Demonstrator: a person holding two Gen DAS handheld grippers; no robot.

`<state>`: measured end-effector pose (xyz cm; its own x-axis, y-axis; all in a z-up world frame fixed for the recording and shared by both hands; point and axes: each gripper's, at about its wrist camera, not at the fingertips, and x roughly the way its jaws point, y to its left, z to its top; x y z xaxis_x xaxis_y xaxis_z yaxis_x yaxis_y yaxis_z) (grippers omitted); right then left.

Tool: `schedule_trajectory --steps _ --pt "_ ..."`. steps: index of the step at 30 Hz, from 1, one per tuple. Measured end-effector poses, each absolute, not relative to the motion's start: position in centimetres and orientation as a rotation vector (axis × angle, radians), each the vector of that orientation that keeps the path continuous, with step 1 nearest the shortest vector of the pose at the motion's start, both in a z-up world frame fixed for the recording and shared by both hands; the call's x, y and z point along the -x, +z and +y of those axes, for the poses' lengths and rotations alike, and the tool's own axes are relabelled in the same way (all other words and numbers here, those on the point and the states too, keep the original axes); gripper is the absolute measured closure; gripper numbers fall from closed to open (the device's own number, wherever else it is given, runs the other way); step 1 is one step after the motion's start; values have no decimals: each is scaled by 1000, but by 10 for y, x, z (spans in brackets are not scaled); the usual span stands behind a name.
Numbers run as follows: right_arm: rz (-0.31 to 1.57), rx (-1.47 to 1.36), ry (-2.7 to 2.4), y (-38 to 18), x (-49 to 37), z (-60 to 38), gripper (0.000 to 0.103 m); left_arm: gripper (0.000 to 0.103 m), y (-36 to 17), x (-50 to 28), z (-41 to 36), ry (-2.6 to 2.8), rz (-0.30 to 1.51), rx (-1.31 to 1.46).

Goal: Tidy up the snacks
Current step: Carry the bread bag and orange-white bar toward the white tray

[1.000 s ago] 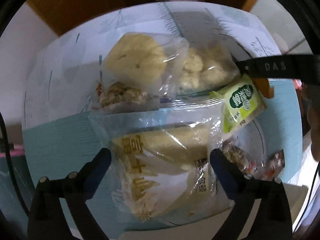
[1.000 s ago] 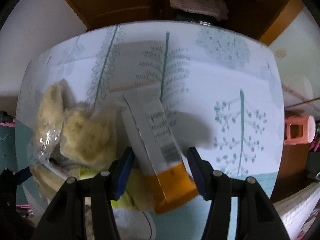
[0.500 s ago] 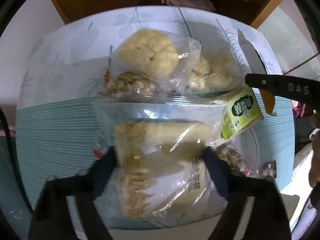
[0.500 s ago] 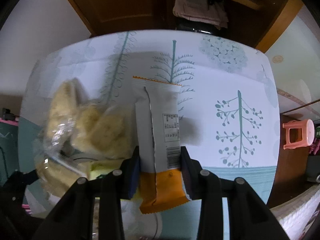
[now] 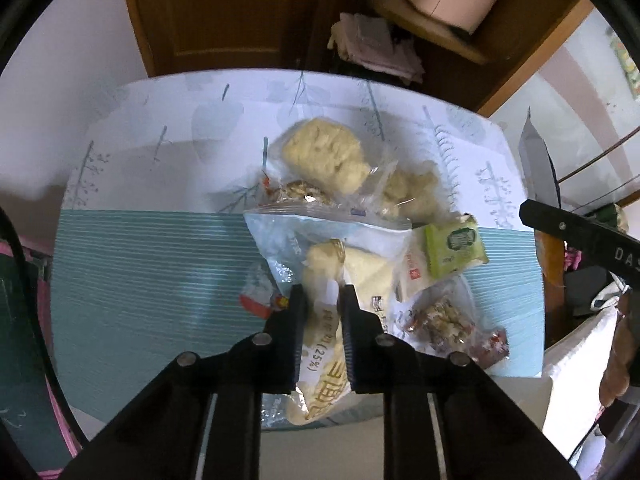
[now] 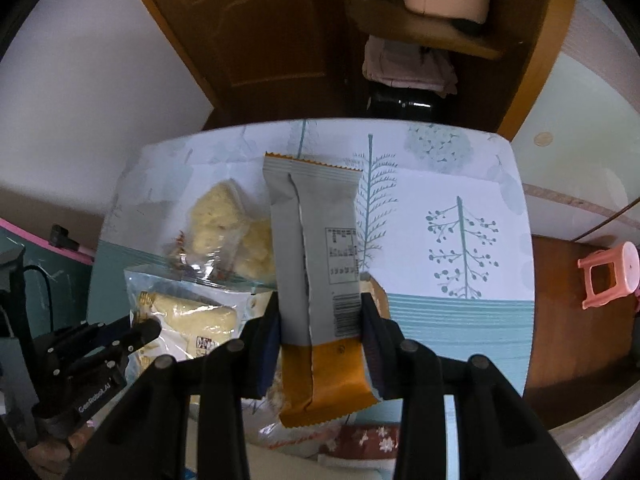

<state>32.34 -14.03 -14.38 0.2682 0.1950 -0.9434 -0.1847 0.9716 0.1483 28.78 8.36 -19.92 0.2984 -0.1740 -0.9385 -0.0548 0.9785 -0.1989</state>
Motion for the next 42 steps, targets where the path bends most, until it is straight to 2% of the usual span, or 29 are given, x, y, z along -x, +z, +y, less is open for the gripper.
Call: schedule_trajectory --steps 12,19,24,33,42 --pt "1162 -98 286 -77 -268 -156 67 89 -69 -234 93 -144 1017 153" --pt "1129 -74 368 -34 -201 -155 67 89 -26 -173 93 -192 980 93" --pt "1152 12 453 -23 -135 -141 66 89 -24 -133 92 -200 1001 77" --pt "1245 112 564 -39 -38 -142 66 89 -48 -66 76 -220 1070 40" --pt "1373 170 720 -89 8 -115 65 89 -84 -37 70 -165 1121 70"
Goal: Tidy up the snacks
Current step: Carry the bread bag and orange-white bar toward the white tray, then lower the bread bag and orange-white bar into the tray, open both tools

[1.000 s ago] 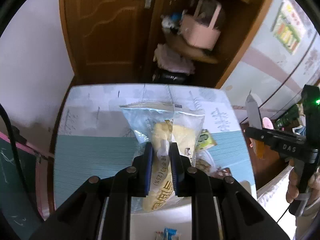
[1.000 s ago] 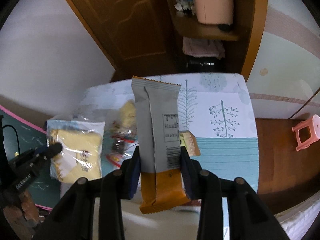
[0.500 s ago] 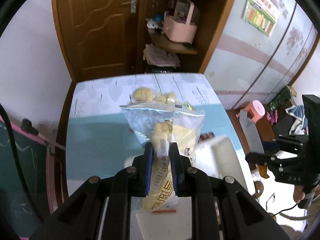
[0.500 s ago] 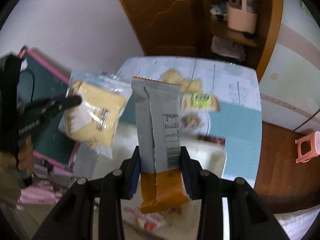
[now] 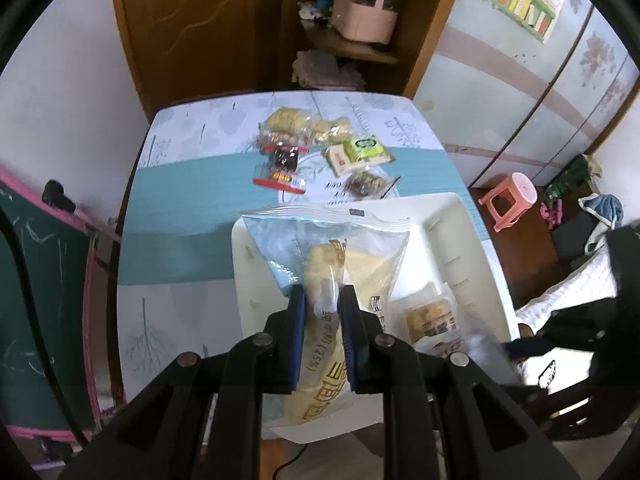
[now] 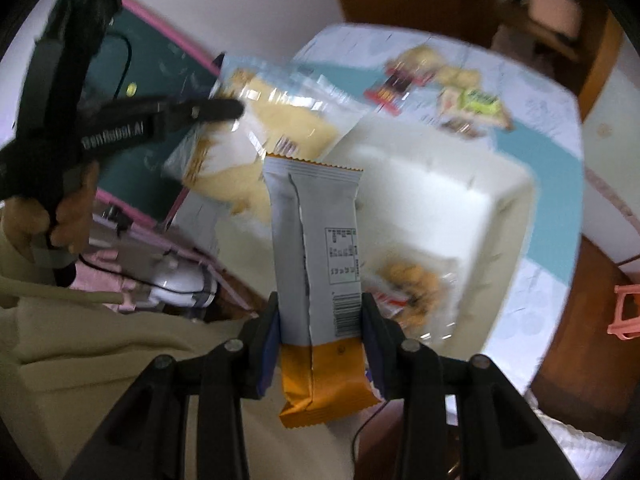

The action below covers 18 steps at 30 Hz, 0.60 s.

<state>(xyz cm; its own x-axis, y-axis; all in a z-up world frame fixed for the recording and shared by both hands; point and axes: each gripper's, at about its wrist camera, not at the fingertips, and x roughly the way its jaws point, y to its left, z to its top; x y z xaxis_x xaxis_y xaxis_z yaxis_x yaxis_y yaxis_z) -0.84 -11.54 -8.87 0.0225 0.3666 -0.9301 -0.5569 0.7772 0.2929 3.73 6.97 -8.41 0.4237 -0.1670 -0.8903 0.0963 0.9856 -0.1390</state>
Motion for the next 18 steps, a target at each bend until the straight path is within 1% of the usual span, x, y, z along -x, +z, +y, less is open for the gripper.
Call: schedule_trajectory --steps 4,8,9,10,11,12,13,14,15,18 --pt "1422 219 693 -126 8 -106 64 88 -99 -33 70 -134 1130 88" --pt "1412 182 592 -145 -9 -113 62 86 -111 -33 68 -109 1124 100" --pt "1401 167 554 -146 -16 -116 62 82 -115 -34 68 -109 1130 103" --pt "1393 148 528 -146 -22 -117 62 71 -118 -35 67 -105 1134 111" --pt "1385 121 507 -145 -29 -120 61 68 -119 -36 66 -97 1128 119" --pt "1376 100 497 -143 -33 -122 58 58 -120 -35 66 -90 1120 130" --pt "1366 85 487 -141 -37 -124 56 43 -122 -35 66 -83 1120 137" --pt "1352 74 470 -139 -40 -126 52 37 -123 -35 65 -78 1119 140" --pt "1345 69 463 -137 -42 -127 51 32 -123 -34 64 -67 1113 144" --pt "1334 45 441 -132 -45 -131 51 29 -124 -32 63 -68 1117 150"
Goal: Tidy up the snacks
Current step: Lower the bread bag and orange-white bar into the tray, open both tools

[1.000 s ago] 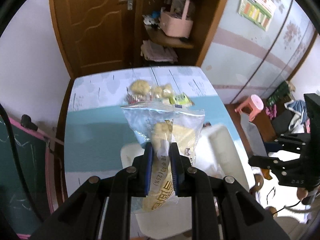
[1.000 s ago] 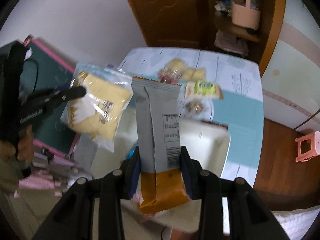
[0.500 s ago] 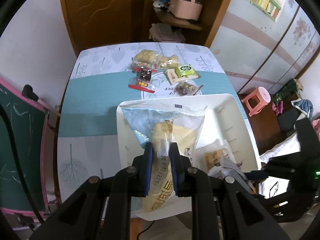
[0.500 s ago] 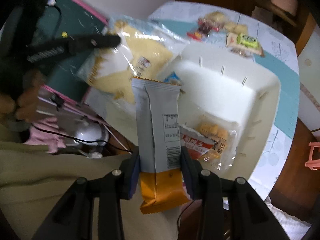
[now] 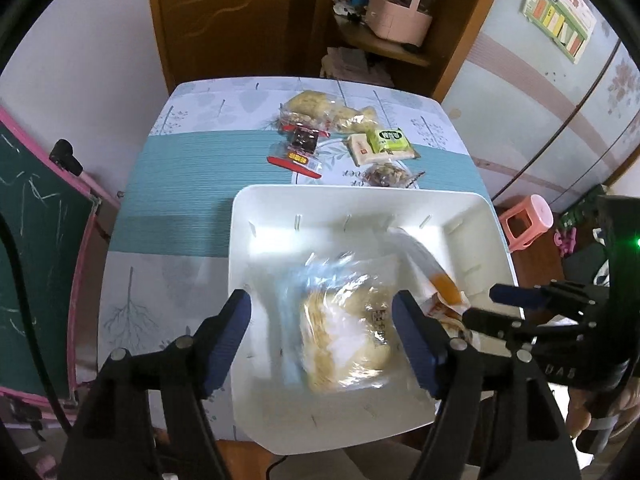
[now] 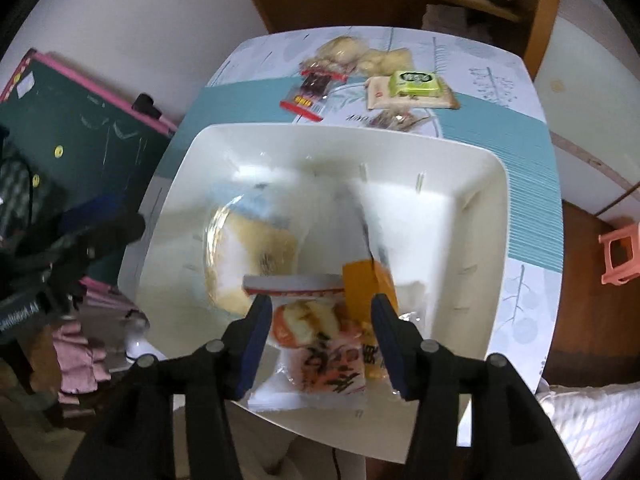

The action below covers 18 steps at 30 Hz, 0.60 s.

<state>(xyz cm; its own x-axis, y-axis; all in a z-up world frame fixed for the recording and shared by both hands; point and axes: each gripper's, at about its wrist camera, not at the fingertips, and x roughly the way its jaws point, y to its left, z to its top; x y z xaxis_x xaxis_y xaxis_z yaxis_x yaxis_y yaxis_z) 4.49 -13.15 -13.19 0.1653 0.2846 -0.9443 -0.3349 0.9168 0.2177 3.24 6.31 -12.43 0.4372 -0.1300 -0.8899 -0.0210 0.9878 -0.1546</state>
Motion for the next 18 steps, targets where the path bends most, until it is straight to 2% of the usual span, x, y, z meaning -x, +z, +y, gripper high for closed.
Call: schedule_trajectory --steps 18 --pt "1336 -37 388 -127 -35 -156 51 27 -133 -24 59 -35 1152 168"
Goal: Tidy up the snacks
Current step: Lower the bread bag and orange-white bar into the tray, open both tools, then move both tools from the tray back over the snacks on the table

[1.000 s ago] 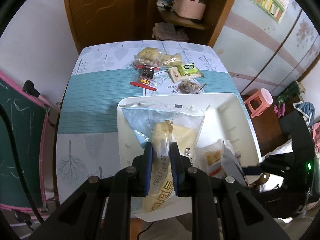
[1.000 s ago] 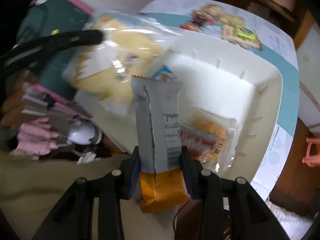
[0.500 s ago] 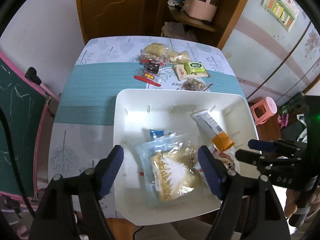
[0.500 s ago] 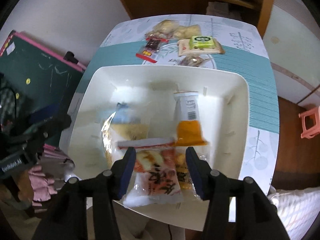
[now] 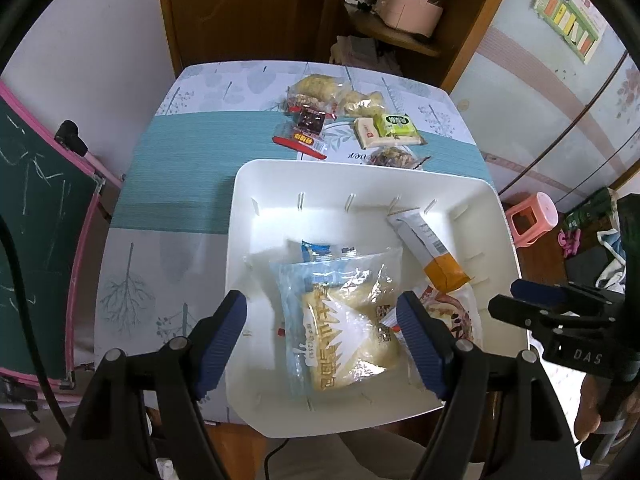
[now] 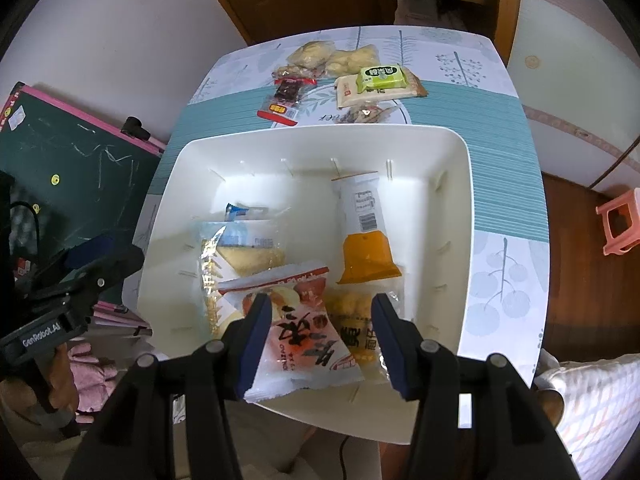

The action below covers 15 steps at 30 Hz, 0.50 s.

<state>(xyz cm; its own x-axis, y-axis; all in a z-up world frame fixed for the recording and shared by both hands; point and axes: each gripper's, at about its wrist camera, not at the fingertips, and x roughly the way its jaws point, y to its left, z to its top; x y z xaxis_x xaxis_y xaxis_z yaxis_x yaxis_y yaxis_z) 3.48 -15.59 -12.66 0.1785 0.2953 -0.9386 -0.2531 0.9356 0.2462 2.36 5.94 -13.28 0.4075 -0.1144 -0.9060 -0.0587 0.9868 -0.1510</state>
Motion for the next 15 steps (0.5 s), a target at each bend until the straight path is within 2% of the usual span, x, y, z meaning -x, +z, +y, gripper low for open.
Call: schedule_trajectory --steps 15 --pt "1337 -40 411 -122 -33 -153 51 26 -131 -31 51 -39 1161 150"
